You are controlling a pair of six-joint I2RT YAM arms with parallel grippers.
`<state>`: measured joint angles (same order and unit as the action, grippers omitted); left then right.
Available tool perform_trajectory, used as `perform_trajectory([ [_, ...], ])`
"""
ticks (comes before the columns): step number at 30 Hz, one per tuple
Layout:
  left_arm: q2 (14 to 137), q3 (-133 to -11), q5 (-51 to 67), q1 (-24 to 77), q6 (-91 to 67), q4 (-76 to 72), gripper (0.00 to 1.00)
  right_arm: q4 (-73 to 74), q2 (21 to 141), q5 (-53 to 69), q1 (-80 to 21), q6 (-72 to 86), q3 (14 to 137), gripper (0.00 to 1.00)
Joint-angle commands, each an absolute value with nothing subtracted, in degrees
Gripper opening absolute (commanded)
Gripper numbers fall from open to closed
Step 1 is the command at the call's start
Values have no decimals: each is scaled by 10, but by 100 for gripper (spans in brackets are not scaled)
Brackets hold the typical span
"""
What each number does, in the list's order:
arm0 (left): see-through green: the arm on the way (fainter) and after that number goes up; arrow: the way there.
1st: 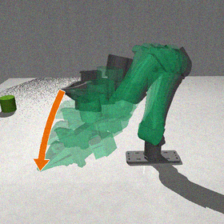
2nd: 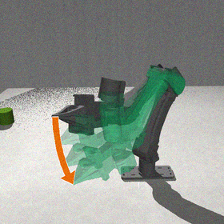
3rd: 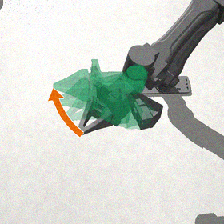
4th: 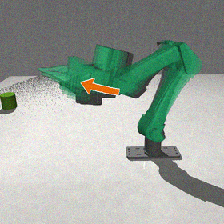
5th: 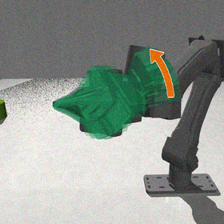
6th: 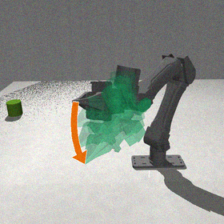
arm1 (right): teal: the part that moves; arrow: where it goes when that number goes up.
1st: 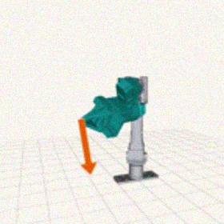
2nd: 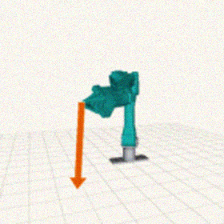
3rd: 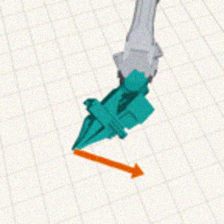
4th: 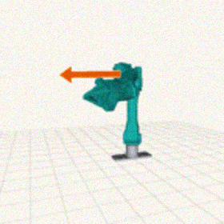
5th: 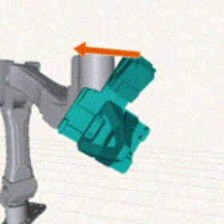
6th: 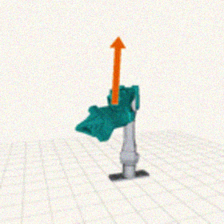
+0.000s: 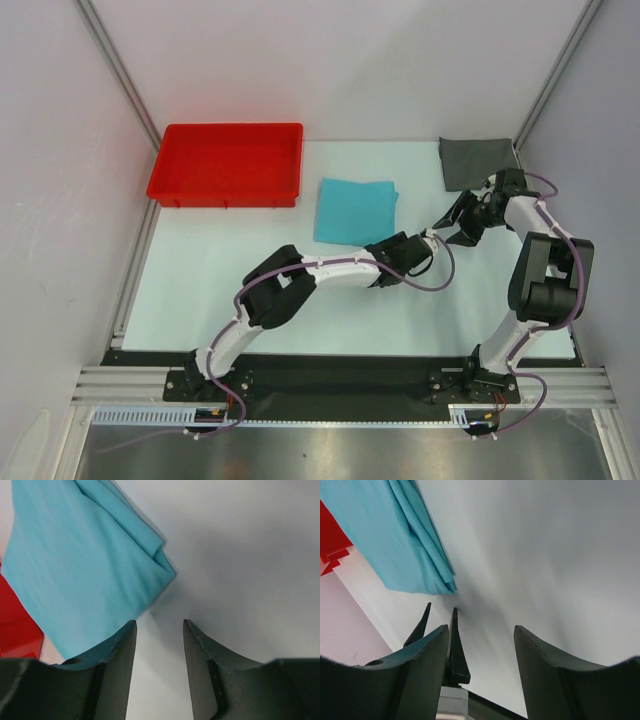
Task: Fold and stack the t-shirts
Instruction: Neatly place the folded tshirt to the corner
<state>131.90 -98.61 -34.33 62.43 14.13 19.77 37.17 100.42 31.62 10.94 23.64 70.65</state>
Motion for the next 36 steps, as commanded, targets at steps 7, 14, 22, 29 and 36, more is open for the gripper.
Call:
perform_trajectory([
  [7,1415,-1093,-360,610,178,214,34,361,992,334,110,231,706,61],
  [14,1434,-1138,-328,592,169,229,21,348,1004,346,110,245,708,61],
  [22,1422,-1144,-296,579,155,244,0,324,1015,366,108,269,707,61],
  [29,1356,-1127,-241,566,127,261,0,254,1041,428,92,297,710,84],
  [36,1282,-1084,-192,541,100,258,1,168,1104,490,78,375,739,92],
])
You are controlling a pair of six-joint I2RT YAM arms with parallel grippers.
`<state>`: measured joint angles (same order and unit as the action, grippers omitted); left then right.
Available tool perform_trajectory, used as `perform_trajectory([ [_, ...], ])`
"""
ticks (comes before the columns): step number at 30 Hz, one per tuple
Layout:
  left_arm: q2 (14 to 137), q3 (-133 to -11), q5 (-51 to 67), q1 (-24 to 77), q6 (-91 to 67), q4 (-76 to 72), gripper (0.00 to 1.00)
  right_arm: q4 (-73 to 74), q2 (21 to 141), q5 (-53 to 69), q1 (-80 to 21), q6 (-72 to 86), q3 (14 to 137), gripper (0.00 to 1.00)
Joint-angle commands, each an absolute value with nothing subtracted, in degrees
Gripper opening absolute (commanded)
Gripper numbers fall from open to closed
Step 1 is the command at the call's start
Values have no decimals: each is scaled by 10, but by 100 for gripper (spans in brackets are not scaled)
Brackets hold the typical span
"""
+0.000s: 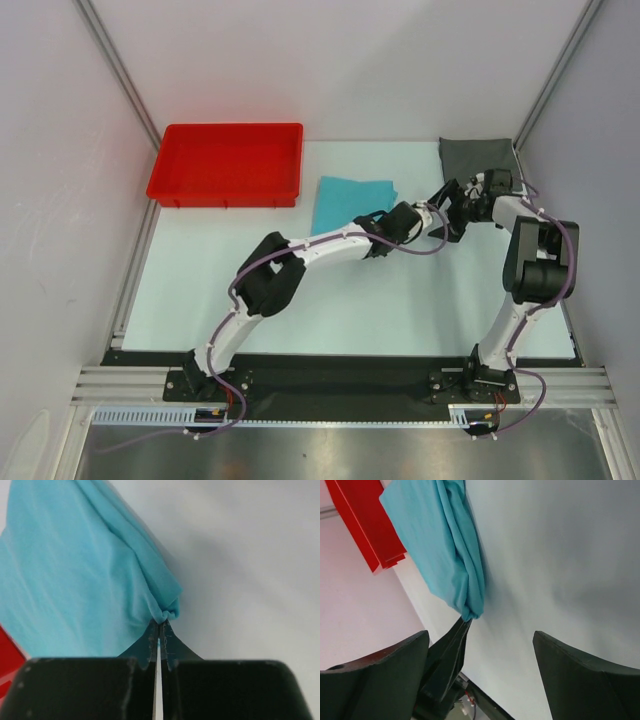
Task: Fold and stack the t-shirts
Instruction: Neatly place the folded tshirt to the corner
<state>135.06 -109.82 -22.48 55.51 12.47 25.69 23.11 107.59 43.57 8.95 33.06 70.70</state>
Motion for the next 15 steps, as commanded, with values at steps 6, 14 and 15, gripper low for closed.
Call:
perform_trajectory([
  [6,1247,-1051,-148,523,94,250,0,182,1176,480,33,365,818,95],
  [14,1217,-1041,-134,508,91,252,0,145,1251,479,-17,386,890,99],
  [15,1214,-1036,-131,507,91,251,0,151,1259,475,-22,384,898,100],
])
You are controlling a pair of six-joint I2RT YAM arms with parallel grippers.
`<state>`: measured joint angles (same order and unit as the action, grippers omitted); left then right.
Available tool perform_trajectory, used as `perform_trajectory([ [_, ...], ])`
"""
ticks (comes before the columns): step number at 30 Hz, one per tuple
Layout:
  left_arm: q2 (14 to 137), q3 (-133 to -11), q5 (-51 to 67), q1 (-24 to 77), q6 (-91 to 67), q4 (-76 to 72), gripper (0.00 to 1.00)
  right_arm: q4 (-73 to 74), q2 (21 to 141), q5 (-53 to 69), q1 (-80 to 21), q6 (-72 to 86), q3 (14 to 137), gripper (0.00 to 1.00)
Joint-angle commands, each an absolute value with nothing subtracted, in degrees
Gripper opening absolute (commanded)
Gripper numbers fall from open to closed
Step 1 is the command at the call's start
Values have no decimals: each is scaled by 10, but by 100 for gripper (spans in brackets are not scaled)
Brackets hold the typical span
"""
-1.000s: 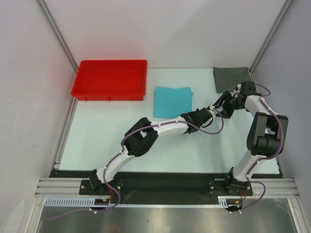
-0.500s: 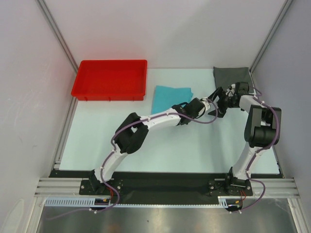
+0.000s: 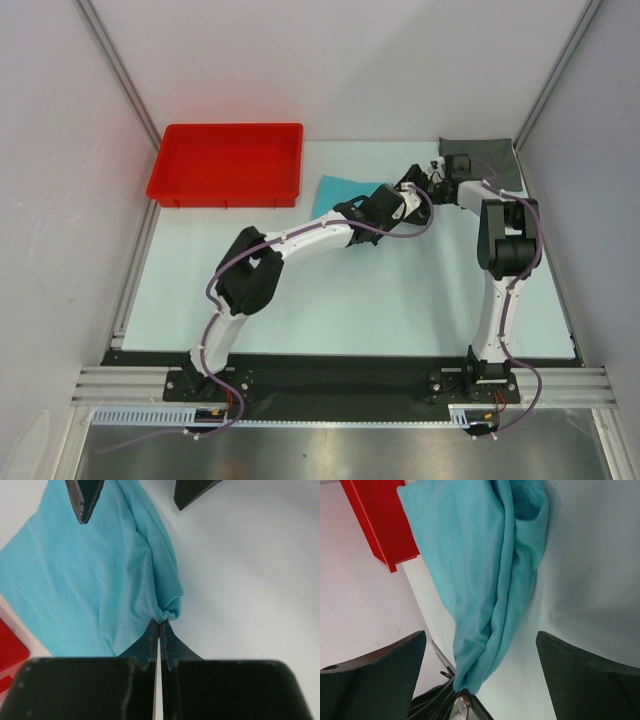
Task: Fold and stack the t-shirts
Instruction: Neatly place the folded tshirt to the corner
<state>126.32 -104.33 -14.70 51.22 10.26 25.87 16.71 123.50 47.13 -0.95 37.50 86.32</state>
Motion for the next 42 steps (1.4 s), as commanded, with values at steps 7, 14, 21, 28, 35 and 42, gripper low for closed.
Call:
perform_trajectory([
  [7,1198,-1034,-122,506,89,253,1,181,1303,432,-40,373,945,88],
  [14,1176,-1031,-101,504,81,256,0,150,1318,413,-42,402,946,75],
  [21,1164,-1013,-89,504,73,251,0,130,1323,388,-55,418,956,71],
  [28,1157,-1002,-83,504,63,250,0,127,1314,352,-62,426,960,48],
  [35,1145,-1035,-67,504,-12,303,43,251,1312,276,-70,289,1062,0],
  [42,1013,-943,-46,476,-125,329,58,479,1321,129,-86,77,1221,0],
])
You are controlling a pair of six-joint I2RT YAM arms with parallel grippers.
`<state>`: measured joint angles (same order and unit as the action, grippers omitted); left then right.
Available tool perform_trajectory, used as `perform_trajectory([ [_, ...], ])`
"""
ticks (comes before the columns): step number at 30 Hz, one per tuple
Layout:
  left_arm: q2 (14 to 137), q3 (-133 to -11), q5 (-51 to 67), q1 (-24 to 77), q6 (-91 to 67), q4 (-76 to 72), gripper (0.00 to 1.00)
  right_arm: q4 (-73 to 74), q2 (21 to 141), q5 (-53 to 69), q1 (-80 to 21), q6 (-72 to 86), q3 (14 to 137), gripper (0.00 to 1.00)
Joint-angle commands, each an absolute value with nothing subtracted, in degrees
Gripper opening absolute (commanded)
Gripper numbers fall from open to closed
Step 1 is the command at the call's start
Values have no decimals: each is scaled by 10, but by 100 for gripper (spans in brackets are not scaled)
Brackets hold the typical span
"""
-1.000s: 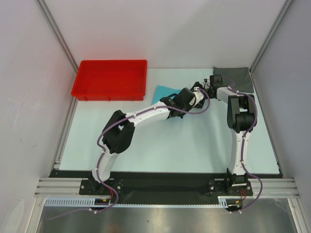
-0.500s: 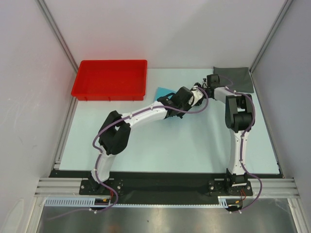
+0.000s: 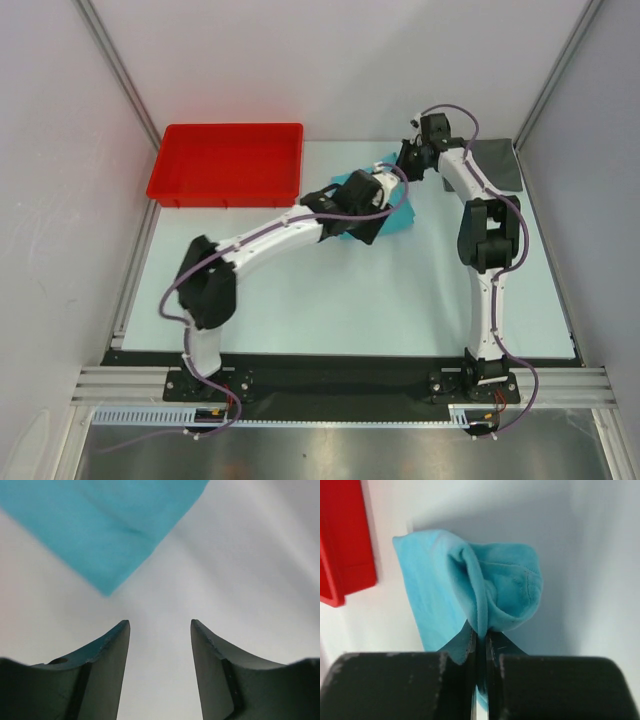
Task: Fold and stack the t-shirts
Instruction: Neatly place the folded tshirt to the corner
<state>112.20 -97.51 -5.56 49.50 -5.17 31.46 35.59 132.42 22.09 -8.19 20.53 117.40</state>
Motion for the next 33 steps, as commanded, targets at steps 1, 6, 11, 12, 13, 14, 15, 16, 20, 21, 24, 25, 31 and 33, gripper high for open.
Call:
perform_trajectory([
  [1,993,-922,-45,473,-134,330,57,489,1318,92,-85,59,1228,0],
  [6,871,-776,-8,461,-161,319,57,502,1289,13,-86,-42,1230,0],
  [11,815,-708,11,459,-163,324,56,512,1272,-32,-76,-82,1265,0],
  [12,810,-698,13,459,-163,325,56,518,1270,-49,-73,-92,1282,0],
  [13,799,-694,20,459,-164,325,56,520,1269,-81,-73,-113,1290,0],
  [14,795,-690,25,458,-167,323,56,519,1266,-96,-72,-126,1297,0],
  [15,793,-685,28,458,-169,322,56,510,1264,-107,-68,-138,1308,0],
  [16,792,-682,39,458,-170,319,56,503,1265,-113,-63,-148,1312,0],
  [20,800,-679,58,458,-167,315,55,518,1303,-123,-49,-200,1404,0],
  [21,802,-679,60,458,-165,313,55,527,1310,-125,-47,-206,1424,0],
  [24,810,-679,62,458,-155,317,54,498,1299,-115,-40,-225,1430,0],
  [25,812,-679,62,457,-152,321,55,492,1296,-116,-40,-233,1428,0],
  [31,818,-677,70,454,-151,331,54,442,1280,-118,-43,-264,1426,0],
  [33,821,-674,71,454,-151,331,54,431,1280,-110,-43,-268,1424,0],
])
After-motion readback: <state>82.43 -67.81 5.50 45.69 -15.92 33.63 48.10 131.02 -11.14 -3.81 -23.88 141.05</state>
